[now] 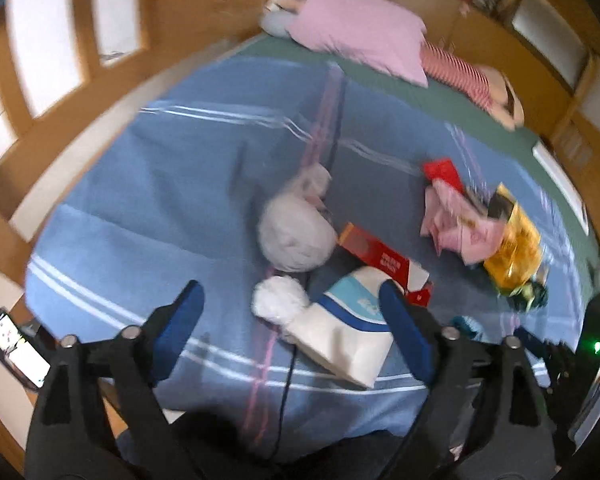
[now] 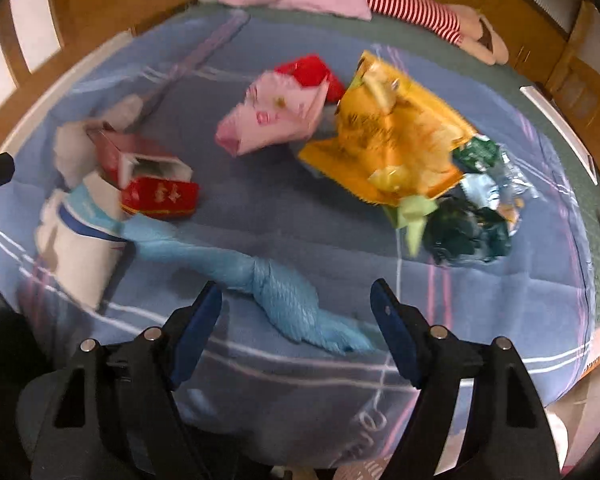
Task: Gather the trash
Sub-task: 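Grasp the blue balloon with the right tool while the left tool grasps the white paper cup, then carry both items over the white basket and open both tools to drop them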
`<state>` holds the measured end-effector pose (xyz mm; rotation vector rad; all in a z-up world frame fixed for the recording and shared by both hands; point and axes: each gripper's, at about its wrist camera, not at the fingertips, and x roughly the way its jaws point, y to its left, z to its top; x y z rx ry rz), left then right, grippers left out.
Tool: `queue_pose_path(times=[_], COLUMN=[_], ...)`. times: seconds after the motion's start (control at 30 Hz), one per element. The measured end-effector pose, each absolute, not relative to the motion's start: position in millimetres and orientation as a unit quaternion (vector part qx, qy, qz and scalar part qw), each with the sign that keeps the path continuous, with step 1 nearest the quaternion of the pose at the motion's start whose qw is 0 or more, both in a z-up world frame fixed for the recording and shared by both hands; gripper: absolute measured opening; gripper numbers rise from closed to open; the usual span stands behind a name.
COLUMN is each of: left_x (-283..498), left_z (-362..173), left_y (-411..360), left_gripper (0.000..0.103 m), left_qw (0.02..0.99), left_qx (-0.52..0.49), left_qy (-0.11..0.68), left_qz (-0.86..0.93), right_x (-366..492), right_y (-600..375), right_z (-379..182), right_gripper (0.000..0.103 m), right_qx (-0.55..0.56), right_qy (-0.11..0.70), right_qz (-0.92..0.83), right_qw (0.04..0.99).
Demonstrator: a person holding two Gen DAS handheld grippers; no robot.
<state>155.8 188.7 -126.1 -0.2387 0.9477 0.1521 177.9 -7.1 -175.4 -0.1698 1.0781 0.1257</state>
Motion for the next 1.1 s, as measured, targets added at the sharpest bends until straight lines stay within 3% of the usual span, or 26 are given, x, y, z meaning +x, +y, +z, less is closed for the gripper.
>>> queue_pose_path(times=[0.1,0.13,0.17,0.2,0.33,0.47,0.67,0.87,1.1], left_x=[175,178,182,184,188,187,177,162,145], left_z=[-147,-152,-158,-163,-176,-178,-165,-144,-115], left_y=[175,173,172,171,170,155,155,164,173], left_gripper=[0.091,0.091,0.091,0.091,0.087,0.055,0.029,0.016,0.016], left_qw=[0.869,0.866,0.863,0.860,0.849,0.855,0.867,0.884,0.904], left_qx=[-0.094,-0.090,-0.085,-0.082,-0.091,-0.066,-0.082,-0.104,-0.119], left_qy=[0.484,0.490,0.497,0.503,0.520,0.514,0.491,0.455,0.410], left_qz=[0.040,0.036,0.034,0.032,0.009,-0.019,-0.034,-0.041,-0.038], right_x=[184,184,183,182,172,153,137,134,134], right_y=[-5,-4,-5,-6,-8,-5,-2,-8,-18], right_z=[-190,-193,-197,-198,-182,-145,-105,-97,-105], right_gripper=[0.077,0.062,0.035,0.029,0.028,0.028,0.028,0.028,0.028], right_qx=[-0.091,-0.093,-0.092,-0.085,-0.083,-0.112,-0.132,-0.124,-0.100], right_qy=[0.526,0.527,0.534,0.539,0.521,0.472,0.421,0.410,0.421], right_qz=[0.057,0.058,0.063,0.067,0.064,0.044,0.027,0.024,0.019], right_qw=[0.844,0.843,0.838,0.835,0.847,0.873,0.897,0.903,0.901])
